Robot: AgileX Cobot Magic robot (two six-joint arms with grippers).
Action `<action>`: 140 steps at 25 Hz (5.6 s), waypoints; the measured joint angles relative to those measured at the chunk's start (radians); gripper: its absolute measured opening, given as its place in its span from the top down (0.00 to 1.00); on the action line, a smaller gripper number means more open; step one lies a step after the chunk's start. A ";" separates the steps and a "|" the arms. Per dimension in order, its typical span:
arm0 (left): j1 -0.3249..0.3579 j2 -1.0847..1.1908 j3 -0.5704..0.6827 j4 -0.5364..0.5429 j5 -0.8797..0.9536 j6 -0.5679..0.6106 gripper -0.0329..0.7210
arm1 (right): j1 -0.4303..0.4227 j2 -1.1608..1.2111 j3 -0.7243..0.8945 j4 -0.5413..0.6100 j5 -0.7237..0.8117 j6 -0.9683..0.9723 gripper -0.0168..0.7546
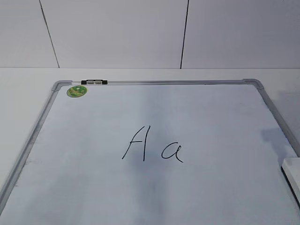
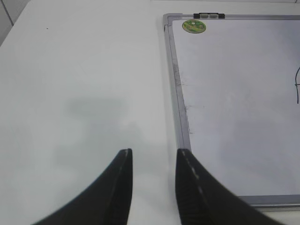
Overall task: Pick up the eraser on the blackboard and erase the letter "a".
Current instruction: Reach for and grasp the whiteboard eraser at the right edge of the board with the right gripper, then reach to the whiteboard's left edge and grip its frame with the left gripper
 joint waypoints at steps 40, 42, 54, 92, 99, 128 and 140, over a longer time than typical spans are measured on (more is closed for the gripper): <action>0.000 0.000 0.000 0.000 0.000 0.000 0.64 | 0.047 0.074 0.069 -0.028 -0.063 -0.004 0.16; 0.000 0.000 0.000 0.000 0.000 0.000 0.64 | 0.047 0.074 0.076 -0.027 -0.073 -0.004 0.16; 0.000 0.000 0.000 0.000 0.000 0.000 0.64 | 0.047 0.093 0.096 -0.027 -0.116 -0.004 0.16; 0.000 0.000 0.000 0.000 0.000 0.000 0.64 | 0.047 0.177 0.096 -0.052 -0.194 0.037 0.19; 0.000 0.000 0.000 0.000 0.000 0.000 0.64 | 0.047 0.178 0.096 -0.052 -0.196 0.038 0.22; 0.000 0.000 0.000 0.000 0.000 0.000 0.64 | 0.047 0.178 0.096 -0.039 -0.199 0.038 0.28; 0.000 0.000 0.000 0.000 -0.002 0.000 0.64 | 0.047 0.178 0.096 -0.037 -0.200 0.038 0.28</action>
